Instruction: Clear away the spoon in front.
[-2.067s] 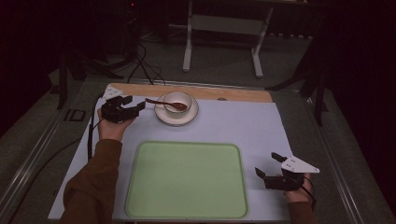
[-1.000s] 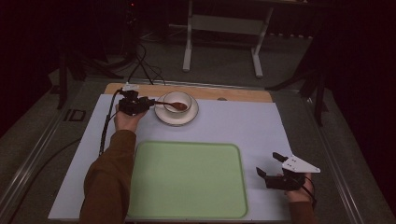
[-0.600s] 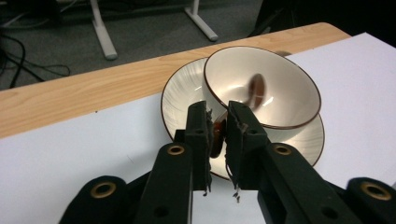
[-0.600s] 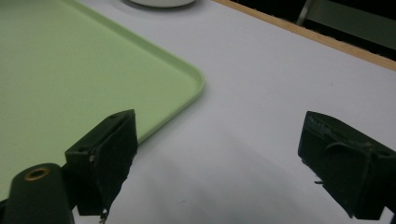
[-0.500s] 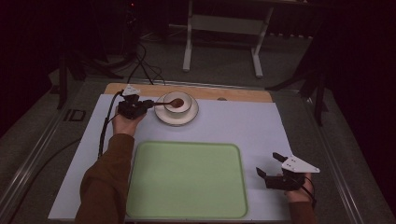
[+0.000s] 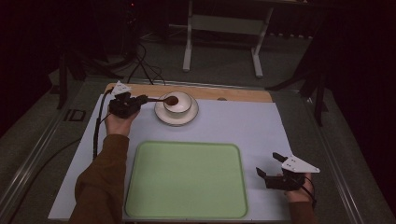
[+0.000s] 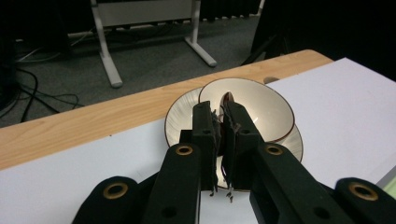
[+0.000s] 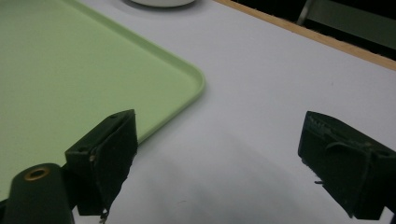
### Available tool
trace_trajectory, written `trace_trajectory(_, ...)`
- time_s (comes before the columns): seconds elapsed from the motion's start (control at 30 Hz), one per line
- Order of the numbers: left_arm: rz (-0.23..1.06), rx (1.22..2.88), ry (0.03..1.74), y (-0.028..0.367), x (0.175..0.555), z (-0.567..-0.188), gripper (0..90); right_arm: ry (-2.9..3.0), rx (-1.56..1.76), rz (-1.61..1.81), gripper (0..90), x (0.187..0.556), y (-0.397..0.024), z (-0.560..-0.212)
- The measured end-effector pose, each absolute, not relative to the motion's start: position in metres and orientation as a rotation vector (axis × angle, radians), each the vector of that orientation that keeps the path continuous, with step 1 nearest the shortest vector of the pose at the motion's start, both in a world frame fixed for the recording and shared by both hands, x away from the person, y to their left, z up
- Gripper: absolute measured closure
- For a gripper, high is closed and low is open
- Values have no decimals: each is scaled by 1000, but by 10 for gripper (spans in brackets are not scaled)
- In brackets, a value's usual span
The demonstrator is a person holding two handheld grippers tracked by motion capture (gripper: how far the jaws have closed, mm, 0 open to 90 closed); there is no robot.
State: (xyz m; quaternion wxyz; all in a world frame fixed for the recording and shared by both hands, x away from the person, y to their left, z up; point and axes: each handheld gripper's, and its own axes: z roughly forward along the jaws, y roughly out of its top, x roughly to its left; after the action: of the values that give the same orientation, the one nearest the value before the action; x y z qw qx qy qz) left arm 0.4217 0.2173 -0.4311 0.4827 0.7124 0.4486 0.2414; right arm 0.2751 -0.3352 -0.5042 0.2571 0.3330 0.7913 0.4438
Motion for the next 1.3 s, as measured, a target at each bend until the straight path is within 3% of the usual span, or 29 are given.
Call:
trace_trajectory(0.87, 630, 1725, 1035, 242, 377, -401, 841, 2147, 905, 1206, 116, 275, -335, -504)
trace_trajectory(1.3, 612, 1719, 1041, 262, 346, -412, 841, 2147, 907, 1209, 116, 275, -335, -504)
